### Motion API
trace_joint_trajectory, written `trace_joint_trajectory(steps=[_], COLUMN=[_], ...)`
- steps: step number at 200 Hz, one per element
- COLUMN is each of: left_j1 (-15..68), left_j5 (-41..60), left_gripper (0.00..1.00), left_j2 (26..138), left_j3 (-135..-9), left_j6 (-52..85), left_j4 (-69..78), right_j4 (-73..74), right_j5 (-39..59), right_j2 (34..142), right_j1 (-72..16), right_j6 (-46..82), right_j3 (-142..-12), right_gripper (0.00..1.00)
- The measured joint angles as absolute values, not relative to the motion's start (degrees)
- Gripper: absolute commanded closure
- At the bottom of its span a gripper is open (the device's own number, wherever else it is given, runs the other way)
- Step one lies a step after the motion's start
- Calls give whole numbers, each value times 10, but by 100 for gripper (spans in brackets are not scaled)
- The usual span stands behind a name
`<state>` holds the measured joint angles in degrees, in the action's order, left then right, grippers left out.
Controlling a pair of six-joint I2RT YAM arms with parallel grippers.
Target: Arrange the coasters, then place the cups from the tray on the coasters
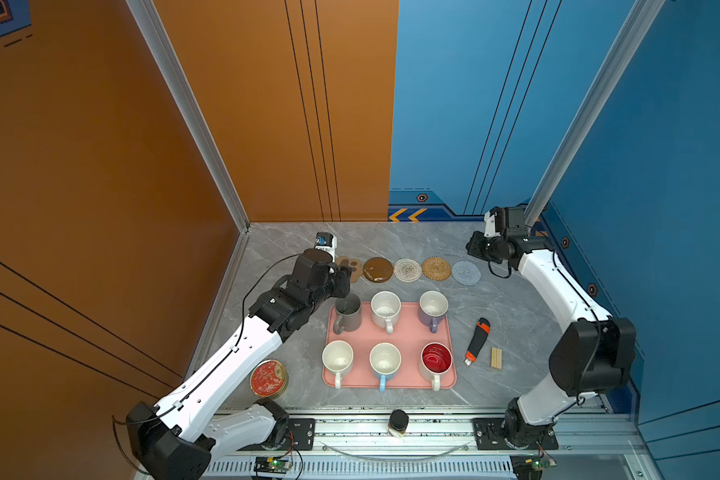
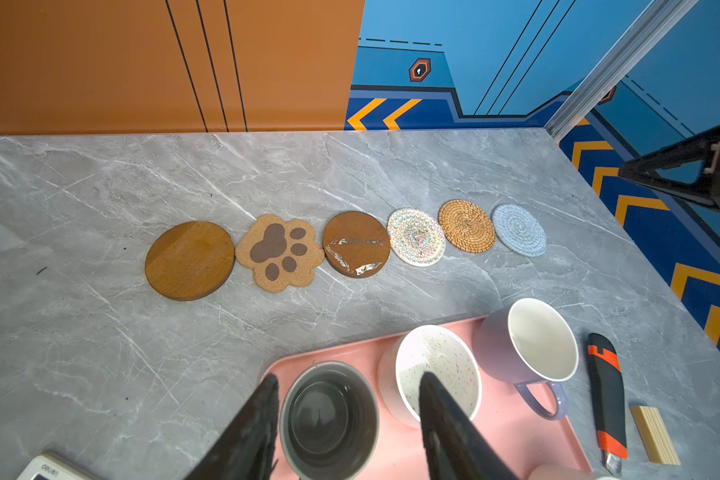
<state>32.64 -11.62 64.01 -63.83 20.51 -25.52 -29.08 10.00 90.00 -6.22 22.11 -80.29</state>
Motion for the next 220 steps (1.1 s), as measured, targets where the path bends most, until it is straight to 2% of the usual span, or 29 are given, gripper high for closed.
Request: trace_joint_trajectory(steps=[39,72,96,108,158,193,220], left_j1=[326,329,333,335,340,342,342], left_j5=[-116,-116,-116,-116,-116,-116,-116], left_gripper=[45,45,45,45,45,46,46], left_j2=[618,614,609,606,589,574,572], left_j3=[-622,-614,-609,-606,-600,-584,-575], left_j6=[213,222,226,229,239,241,241], left_j4=[-256,-256,-256,-257,-260,-260,-263], right_j4=[-187,-148,-136,-130,-127,-77,-77], right_j5=[39,-23,-37,-51,-198,-172,-158], right_j2=[735,648,616,606,599,557,544], right_j1=[-162,-222,-227,-237,-319,-301,-283], right_j6=[197,180,187,196,271,326,372], right_j3=[-689,-662,-655,-647,-643,-579,-576], right_gripper=[100,100,98,100,100,100,100])
